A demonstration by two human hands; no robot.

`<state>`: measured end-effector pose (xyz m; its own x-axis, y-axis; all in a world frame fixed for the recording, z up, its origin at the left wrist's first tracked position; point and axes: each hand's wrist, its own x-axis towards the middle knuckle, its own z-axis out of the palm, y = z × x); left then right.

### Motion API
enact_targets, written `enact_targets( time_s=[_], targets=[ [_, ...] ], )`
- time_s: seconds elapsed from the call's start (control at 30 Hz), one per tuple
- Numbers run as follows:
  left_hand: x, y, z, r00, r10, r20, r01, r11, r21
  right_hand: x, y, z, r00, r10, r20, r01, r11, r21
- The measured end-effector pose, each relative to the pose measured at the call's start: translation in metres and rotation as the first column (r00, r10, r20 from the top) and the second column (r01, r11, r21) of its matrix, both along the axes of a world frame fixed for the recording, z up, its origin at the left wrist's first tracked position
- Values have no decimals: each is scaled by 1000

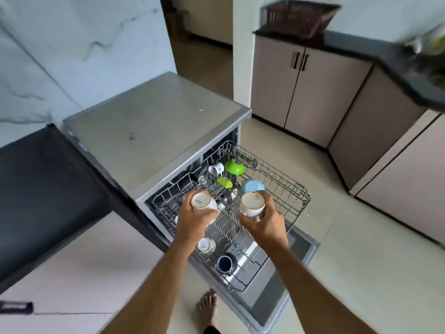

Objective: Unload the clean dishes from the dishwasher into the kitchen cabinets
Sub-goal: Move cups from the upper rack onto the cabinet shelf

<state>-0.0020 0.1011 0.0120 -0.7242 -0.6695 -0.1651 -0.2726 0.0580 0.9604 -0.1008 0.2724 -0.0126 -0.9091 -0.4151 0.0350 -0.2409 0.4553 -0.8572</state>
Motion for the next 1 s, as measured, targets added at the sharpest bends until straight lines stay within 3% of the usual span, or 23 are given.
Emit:
enact_targets(
  time_s=[0.43,0.83,1.0],
  targets=[
    [98,4,124,906,311,-288,-357,925,-126,50,-48,125,959,256,-126,-279,930,-239],
    [240,-75,232,737,518,-433,-655,704,-273,162,-183,236,822,454,-343,-553,780,-294],
    [303,-118,259,688,534,-492,-706,651,-280,238,-244,266,805,484,-343,-587,730,-350]
  ],
)
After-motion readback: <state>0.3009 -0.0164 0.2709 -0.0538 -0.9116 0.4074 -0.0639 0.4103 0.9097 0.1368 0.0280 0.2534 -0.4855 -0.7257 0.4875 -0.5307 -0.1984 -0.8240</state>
